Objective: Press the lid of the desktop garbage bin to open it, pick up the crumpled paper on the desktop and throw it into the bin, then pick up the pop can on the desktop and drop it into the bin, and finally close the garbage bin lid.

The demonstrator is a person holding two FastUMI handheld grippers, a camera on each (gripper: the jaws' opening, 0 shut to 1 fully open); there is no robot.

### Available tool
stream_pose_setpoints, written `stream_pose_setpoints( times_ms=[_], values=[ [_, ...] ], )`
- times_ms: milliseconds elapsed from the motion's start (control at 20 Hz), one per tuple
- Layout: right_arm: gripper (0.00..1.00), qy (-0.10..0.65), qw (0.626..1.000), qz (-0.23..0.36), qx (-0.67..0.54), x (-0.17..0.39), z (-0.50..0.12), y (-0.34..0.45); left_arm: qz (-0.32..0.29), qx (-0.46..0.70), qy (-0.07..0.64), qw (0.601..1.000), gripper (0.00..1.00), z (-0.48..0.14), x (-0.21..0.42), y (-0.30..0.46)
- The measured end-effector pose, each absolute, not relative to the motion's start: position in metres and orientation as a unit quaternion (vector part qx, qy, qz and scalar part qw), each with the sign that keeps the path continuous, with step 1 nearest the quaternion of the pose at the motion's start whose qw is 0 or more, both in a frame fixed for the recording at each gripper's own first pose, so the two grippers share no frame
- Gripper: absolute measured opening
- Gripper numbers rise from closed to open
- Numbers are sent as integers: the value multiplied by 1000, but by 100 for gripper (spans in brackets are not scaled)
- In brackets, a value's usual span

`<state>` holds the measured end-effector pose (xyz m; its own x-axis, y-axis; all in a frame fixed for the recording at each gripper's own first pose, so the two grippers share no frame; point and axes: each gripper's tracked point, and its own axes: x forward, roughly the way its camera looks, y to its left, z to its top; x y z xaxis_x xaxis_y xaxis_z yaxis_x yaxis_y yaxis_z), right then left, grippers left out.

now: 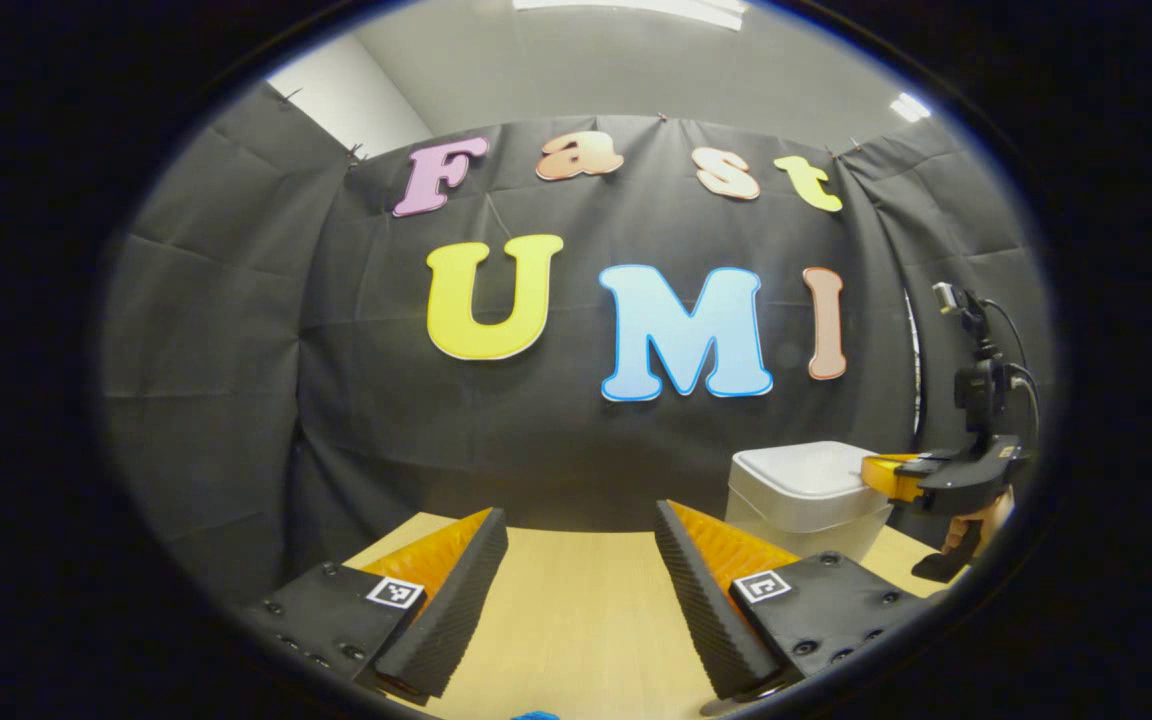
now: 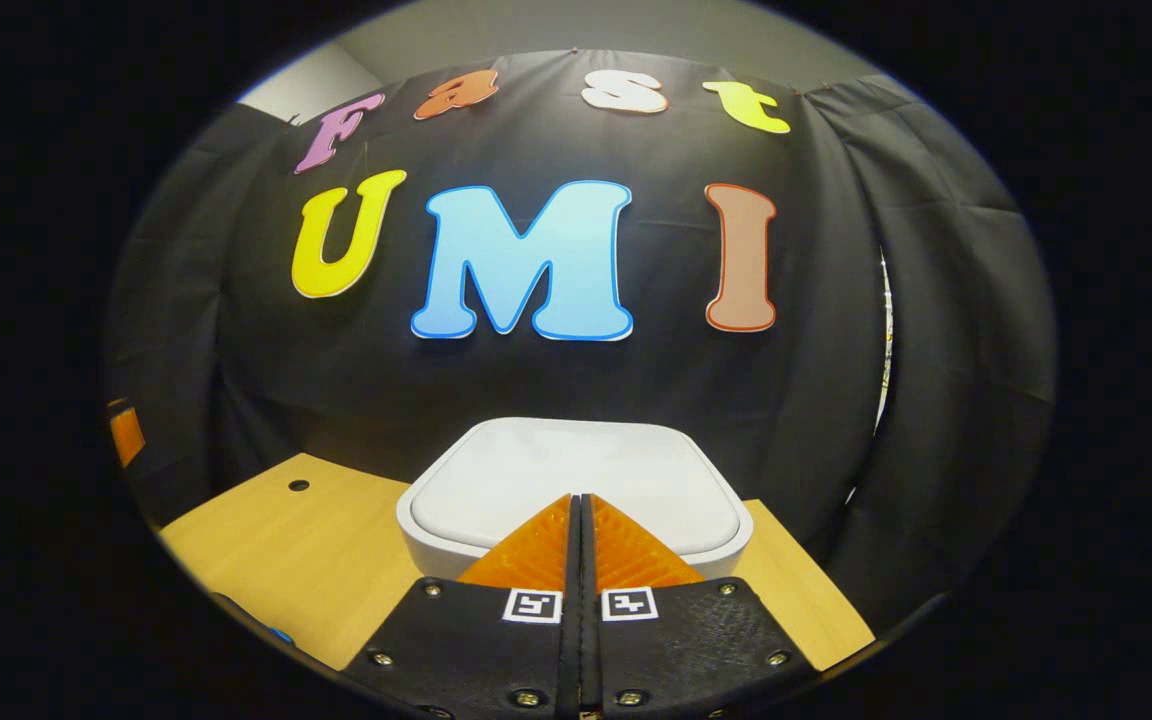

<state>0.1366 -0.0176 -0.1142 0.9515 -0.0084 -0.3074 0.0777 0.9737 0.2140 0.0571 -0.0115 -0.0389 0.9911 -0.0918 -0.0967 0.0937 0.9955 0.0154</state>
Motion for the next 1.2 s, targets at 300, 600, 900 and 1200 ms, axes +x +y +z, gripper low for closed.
stream_pose_setpoints(
  times_ms=[300, 600, 900, 1200],
  values=[
    [0, 145, 985, -35, 81, 139, -110, -16, -44, 1, 46, 998, 98, -39, 49, -6],
    [0, 119, 990, -57, 49, 142, -86, -23, -30, 0, 40, 999, 98, -34, 42, 9],
    [0, 81, 993, -79, 45, 141, -54, -35, -19, -16, 48, 999, 98, -42, 39, 23],
    [0, 82, 993, -80, 28, 127, -52, -32, -22, -18, 45, 999, 99, -45, 40, 24]
  ],
)
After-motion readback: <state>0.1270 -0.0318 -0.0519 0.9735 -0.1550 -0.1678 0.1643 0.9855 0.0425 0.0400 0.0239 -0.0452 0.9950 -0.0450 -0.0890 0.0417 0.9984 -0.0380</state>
